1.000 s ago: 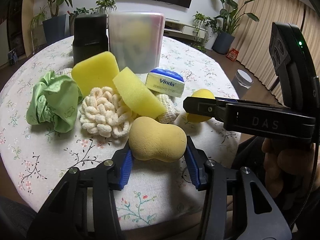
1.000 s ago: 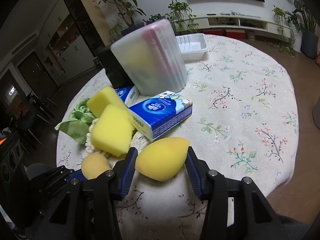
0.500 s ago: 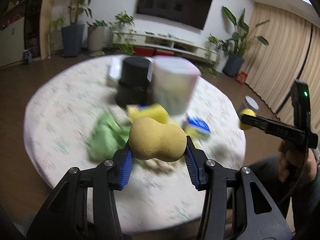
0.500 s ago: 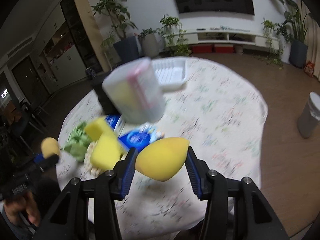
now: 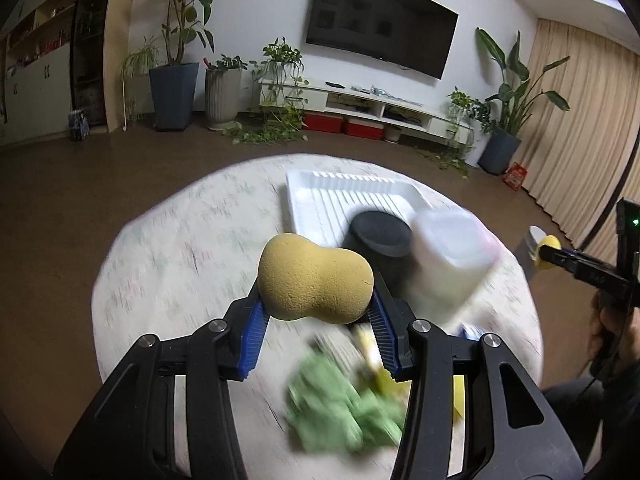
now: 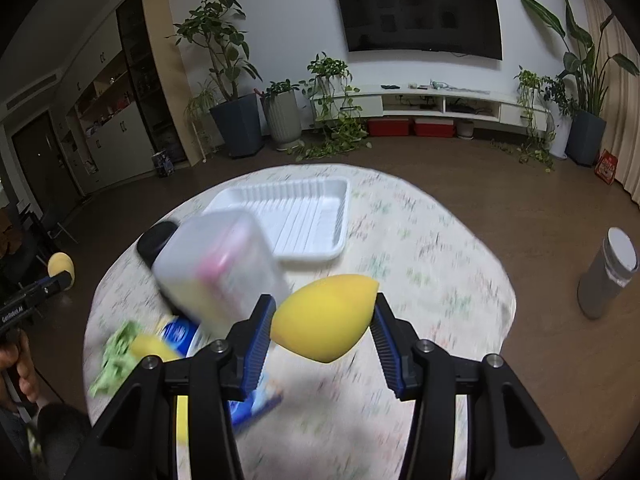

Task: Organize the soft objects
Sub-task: 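Lift both held sponges and carry them over the white plastic tray, then lower both sponges into the white tray and open both tools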

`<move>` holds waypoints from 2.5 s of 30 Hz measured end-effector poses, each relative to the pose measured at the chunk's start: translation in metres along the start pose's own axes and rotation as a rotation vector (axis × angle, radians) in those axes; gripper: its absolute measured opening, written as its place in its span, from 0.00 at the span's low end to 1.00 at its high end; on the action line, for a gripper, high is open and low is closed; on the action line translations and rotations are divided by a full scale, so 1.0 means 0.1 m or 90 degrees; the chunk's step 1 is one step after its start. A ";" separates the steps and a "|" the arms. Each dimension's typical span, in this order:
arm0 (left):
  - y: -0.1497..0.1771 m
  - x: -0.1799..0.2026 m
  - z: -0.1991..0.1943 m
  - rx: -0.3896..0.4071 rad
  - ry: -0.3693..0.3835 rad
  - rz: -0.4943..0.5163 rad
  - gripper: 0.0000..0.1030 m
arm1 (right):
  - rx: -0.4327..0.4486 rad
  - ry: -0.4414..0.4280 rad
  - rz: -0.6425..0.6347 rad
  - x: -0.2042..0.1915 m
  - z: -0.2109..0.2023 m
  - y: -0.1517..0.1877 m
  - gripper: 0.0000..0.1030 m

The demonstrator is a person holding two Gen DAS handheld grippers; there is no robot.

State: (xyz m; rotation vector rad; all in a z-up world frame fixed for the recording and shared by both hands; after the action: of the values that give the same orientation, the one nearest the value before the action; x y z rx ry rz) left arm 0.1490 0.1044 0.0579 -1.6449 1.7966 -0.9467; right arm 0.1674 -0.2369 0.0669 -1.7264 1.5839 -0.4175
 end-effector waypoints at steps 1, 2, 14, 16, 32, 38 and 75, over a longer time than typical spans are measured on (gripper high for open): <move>-0.10 -0.06 0.09 -0.003 -0.001 0.001 0.43 | 0.002 0.003 0.000 0.02 0.05 -0.08 0.50; -0.20 -0.11 0.18 -0.007 0.002 0.003 0.43 | 0.003 0.004 0.000 0.04 0.11 -0.16 0.50; -0.94 -0.16 1.60 -0.105 0.062 0.075 0.43 | -0.085 -0.005 -0.077 -0.03 1.43 -1.01 0.50; -0.93 -0.14 1.81 -0.126 0.062 0.090 0.43 | -0.107 0.001 -0.083 0.00 1.66 -1.06 0.50; -0.79 0.06 2.49 -0.199 0.106 0.187 0.44 | -0.181 -0.046 -0.208 -0.43 2.46 -0.96 0.50; -0.79 0.10 2.55 -0.208 0.098 0.206 0.45 | -0.202 -0.035 -0.210 -0.42 2.60 -0.87 0.51; -1.00 -0.06 2.58 -0.156 0.079 0.159 0.65 | -0.156 -0.032 -0.203 -0.41 2.50 -0.92 0.69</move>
State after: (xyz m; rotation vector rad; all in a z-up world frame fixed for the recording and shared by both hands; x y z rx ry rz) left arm 0.4111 0.0707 -0.0241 -1.4794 2.2155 -0.7560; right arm 0.3949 -0.1270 -0.0266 -2.1722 1.3708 -0.3416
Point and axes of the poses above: each gripper's, at about its wrist camera, not at the fingertips, and z roughly the way its jaws point, x to its right, y to its underside, the point moved 4 cm from there along z, roughly the way its jaws point, and after that the axes turned 7 degrees about z, right-handed, at the moved point
